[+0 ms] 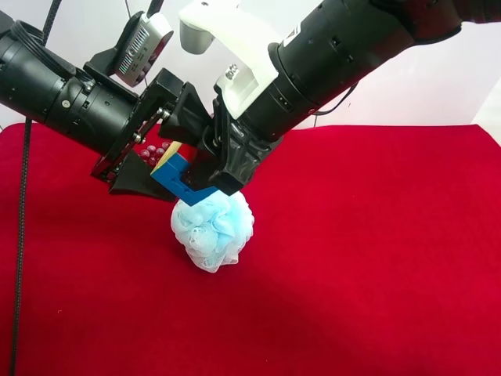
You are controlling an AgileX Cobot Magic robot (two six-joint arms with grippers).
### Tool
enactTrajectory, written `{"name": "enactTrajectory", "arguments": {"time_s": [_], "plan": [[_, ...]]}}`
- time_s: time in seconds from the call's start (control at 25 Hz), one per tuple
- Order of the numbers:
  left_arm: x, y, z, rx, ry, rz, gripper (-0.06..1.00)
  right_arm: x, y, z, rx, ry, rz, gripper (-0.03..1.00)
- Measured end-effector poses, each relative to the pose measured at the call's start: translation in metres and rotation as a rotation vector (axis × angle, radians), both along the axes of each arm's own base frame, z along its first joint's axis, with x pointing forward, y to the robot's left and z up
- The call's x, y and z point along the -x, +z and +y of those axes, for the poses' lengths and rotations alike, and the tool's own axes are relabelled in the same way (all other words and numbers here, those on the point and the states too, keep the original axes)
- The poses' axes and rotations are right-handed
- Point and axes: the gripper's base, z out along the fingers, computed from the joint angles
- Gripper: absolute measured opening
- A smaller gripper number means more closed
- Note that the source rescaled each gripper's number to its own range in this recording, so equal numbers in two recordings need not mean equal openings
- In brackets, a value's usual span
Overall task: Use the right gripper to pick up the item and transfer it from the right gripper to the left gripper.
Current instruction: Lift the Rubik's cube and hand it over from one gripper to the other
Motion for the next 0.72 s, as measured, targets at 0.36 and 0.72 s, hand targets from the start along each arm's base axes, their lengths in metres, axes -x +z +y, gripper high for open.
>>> {"name": "enactTrajectory", "arguments": {"time_s": [0.36, 0.72], "plan": [[0.0019, 0.0014, -0.0014, 0.023, -0.010, 0.020, 0.03, 0.0004, 0.0008, 0.0009, -0.015, -0.003, 0.008, 0.00], [0.0031, 0.0025, -0.0027, 0.040, -0.016, 0.032, 0.03, -0.0005, 0.0012, 0.0012, -0.021, -0.009, 0.001, 0.31]]}}
